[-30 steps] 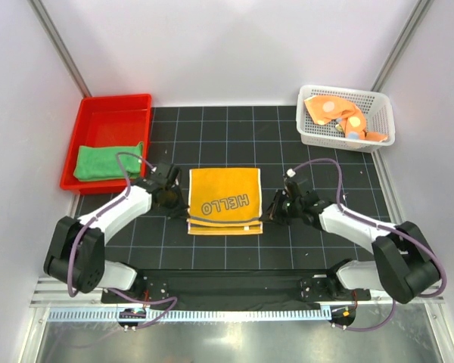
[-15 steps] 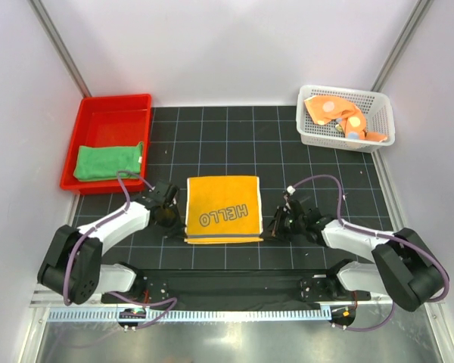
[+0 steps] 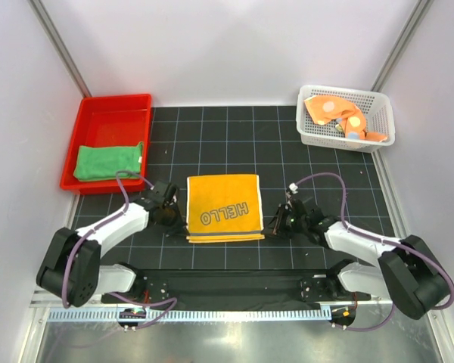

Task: Fold and stack the towels
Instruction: Fold the towel

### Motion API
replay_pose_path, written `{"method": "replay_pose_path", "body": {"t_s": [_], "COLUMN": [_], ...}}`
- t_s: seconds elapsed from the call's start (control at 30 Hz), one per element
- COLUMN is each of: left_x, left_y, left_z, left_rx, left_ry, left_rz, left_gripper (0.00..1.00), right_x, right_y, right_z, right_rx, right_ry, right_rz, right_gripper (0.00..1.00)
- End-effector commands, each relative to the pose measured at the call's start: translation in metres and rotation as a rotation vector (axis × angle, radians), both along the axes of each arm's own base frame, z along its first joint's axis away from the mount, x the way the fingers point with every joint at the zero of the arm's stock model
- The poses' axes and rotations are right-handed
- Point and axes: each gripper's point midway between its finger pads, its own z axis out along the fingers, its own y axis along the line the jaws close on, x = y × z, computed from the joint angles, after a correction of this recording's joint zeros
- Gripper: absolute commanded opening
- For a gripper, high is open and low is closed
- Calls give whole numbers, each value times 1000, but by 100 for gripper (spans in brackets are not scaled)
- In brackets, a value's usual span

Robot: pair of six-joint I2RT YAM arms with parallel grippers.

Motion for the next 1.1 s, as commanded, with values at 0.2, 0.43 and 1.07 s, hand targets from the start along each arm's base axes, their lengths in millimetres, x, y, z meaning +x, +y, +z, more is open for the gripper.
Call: {"method": "replay_pose_path", "body": {"t_s": [0.2,0.43,1.07], "left_x": [1,-14,-9], "left_y": [-8,-1,-10], "left_z": [37,-1,28], "left_rx": [-71,-34,-62], "left_ry": [-98,-37,-73], "left_rz": [16,12,-24], "left_gripper": [0,0,51], "right_x": [7,-9,-1], "right_y": [-19,-21,-33], "right_z": [14,-18,13], "right_rx": [-105,-98,-174], "right_ry": [-80,-9,-54], "right_rz": [-20,-12,-34], "right_gripper": [1,1,39]}}
